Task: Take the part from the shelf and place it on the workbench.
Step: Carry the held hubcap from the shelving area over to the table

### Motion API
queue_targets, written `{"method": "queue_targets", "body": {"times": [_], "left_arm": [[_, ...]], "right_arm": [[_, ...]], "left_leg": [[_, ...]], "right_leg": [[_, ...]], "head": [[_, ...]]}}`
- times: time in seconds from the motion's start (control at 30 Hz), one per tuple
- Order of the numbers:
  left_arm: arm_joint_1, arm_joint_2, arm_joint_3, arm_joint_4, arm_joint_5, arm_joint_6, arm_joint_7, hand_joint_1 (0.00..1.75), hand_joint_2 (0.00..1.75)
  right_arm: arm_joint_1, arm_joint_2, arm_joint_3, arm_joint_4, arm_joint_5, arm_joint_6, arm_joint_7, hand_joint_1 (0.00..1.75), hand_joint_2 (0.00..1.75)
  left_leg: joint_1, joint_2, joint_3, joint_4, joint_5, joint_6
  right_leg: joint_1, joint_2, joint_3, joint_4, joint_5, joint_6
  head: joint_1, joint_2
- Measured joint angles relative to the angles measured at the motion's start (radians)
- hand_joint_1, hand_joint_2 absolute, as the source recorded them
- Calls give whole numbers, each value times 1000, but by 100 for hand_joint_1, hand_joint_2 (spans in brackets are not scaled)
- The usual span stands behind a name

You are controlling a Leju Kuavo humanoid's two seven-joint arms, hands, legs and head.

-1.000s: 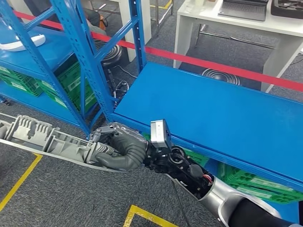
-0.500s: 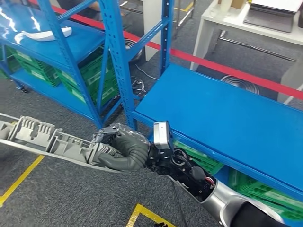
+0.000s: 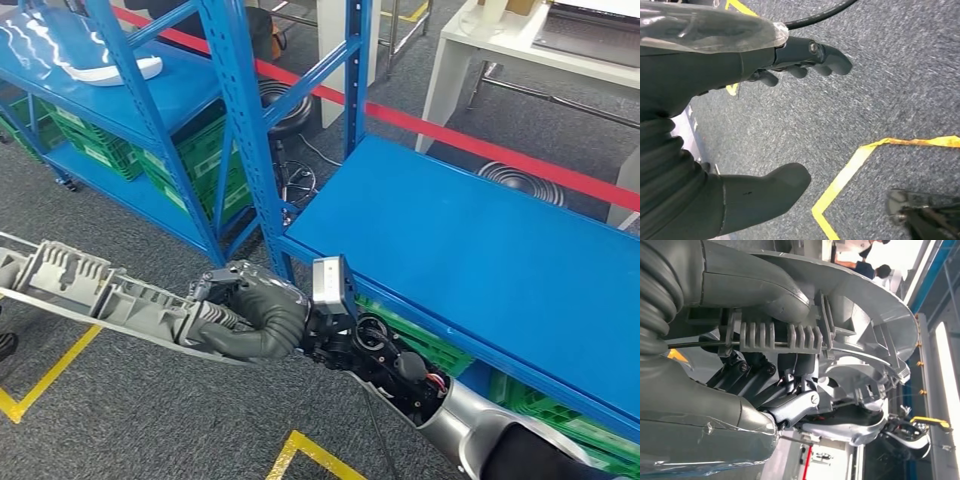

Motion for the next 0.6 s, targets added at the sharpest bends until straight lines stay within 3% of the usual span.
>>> {"method": "queue_targets", "body": {"times": [0.07,0.1,0.2,0.27,0.37,0.4,0.43,0.47,0.53,0.6], "left_arm": [[-2,2,0,0,0,0,1,0,175],[-3,3,0,0,0,0,1,0,175],[-3,4,0,0,0,0,1,0,175],[-3,4,0,0,0,0,1,0,175],[-2,4,0,0,1,0,1,0,175],[-2,4,0,0,1,0,1,0,175],[-2,4,0,0,2,1,0,0,175],[-2,4,0,0,3,1,-1,0,175],[-2,3,0,0,5,1,-2,0,175],[-2,2,0,0,8,1,-2,0,175]], "right_arm": [[1,0,-2,0,0,-2,1,175,175],[2,0,-3,0,0,-2,1,175,175],[3,0,-4,-1,0,-3,1,175,175],[3,0,-5,-2,0,-3,1,175,175],[6,-1,-8,-2,0,-1,1,175,175],[9,-2,-10,-1,1,2,1,175,175],[11,-3,-11,0,2,4,0,175,175],[12,-4,-12,2,2,7,0,175,175],[12,-5,-13,4,3,12,0,175,175],[9,-5,-15,5,1,17,-1,175,175]], "left_leg": [[-4,20,77,-153,57,10],[-8,26,98,-196,69,17],[-12,13,105,-212,73,35],[-8,4,109,-220,78,45],[-8,-8,112,-223,79,54],[-9,-14,112,-222,79,55],[-9,-21,112,-222,79,55],[-9,-29,113,-221,79,55],[-9,-45,115,-218,77,53],[-11,-58,113,-212,75,47]], "right_leg": [[2,-7,4,0,-4,5],[4,-10,5,0,-6,10],[5,-17,8,-2,-11,26],[3,-6,-3,32,-37,35],[2,18,-91,225,-134,42],[2,21,-123,289,-156,43],[2,22,-139,316,-157,43],[2,23,-133,299,-136,42],[1,36,-70,159,-57,36],[2,56,-13,34,-8,28]], "head": [[0,0],[0,0],[2,0],[5,0],[18,0],[21,0],[23,0],[26,0],[32,0],[35,0]]}}
